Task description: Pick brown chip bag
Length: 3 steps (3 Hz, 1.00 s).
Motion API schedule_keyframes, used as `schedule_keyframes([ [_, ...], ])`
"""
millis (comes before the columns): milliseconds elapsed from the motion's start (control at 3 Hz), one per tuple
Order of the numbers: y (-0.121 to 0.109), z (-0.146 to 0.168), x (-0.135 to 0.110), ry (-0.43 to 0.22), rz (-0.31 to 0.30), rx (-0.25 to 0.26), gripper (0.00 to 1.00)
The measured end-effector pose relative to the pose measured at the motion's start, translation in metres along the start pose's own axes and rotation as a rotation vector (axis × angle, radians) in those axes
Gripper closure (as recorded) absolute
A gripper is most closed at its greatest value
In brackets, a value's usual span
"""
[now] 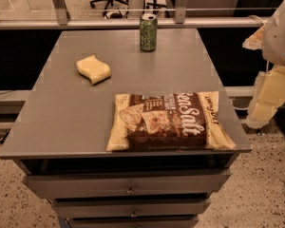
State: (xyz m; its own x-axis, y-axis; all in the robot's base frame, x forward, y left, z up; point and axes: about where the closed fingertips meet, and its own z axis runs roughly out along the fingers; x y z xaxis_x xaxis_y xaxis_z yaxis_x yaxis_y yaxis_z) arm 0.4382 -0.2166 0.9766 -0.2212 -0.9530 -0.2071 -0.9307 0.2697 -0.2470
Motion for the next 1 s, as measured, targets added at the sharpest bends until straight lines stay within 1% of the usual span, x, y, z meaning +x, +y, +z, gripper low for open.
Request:
schedule_keyframes([
  [333,0.000,0.000,0.000,0.000,0.000,0.000,0.00],
  [667,-0.006,0.033,-0.011,-0.071,0.034,-0.041,0.00],
  [1000,-0.012,0.075,-0.026,-0.152,0.071,-0.102,0.00],
])
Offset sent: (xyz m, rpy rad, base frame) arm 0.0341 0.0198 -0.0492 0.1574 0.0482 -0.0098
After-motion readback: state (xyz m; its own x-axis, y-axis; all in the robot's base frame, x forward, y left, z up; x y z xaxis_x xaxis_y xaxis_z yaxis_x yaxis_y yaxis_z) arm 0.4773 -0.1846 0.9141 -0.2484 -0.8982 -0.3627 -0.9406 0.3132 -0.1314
